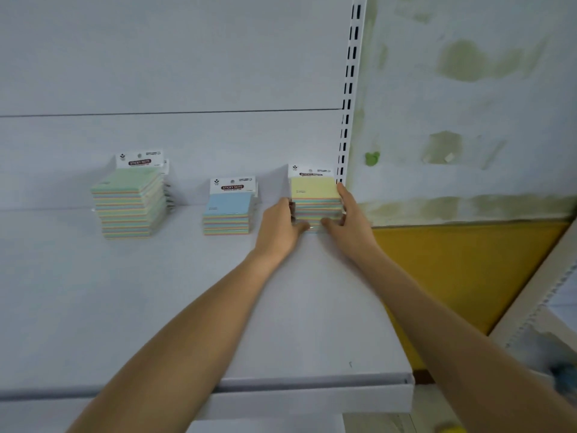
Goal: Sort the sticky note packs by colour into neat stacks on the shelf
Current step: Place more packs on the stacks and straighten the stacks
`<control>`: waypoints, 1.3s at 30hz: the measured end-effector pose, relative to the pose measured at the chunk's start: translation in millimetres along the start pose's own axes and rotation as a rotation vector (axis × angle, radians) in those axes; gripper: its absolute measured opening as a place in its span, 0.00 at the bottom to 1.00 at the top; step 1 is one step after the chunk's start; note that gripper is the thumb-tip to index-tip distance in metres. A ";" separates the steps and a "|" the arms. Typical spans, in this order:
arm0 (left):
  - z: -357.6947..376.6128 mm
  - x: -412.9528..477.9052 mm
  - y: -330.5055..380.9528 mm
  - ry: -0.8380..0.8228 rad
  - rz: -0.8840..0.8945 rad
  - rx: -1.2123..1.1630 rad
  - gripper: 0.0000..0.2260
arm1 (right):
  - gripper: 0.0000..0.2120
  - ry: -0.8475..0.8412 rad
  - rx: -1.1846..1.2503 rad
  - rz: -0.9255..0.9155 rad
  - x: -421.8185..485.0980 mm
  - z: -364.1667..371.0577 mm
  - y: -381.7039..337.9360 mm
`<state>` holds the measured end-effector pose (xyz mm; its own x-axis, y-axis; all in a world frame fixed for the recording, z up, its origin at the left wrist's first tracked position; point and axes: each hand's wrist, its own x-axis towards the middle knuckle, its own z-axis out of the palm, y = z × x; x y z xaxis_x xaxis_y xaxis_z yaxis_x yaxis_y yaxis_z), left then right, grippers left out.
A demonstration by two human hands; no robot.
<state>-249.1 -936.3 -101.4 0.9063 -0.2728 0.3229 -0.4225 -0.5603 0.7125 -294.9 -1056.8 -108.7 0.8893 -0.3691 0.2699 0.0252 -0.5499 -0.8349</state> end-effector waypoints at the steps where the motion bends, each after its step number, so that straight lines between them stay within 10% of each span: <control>1: 0.8 0.2 -0.2 -0.002 -0.005 -0.002 0.16 | 0.34 -0.001 -0.003 0.006 -0.2 -0.5 0.7; 39: 1.6 2.2 -7.2 0.131 -0.029 -0.213 0.12 | 0.18 0.175 0.055 0.028 -6.9 -6.1 -5.4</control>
<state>-244.1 -934.1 -106.8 0.9180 -0.1473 0.3682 -0.3962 -0.3852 0.8335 -304.0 -1055.8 -103.2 0.7971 -0.5112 0.3214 0.0307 -0.4974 -0.8670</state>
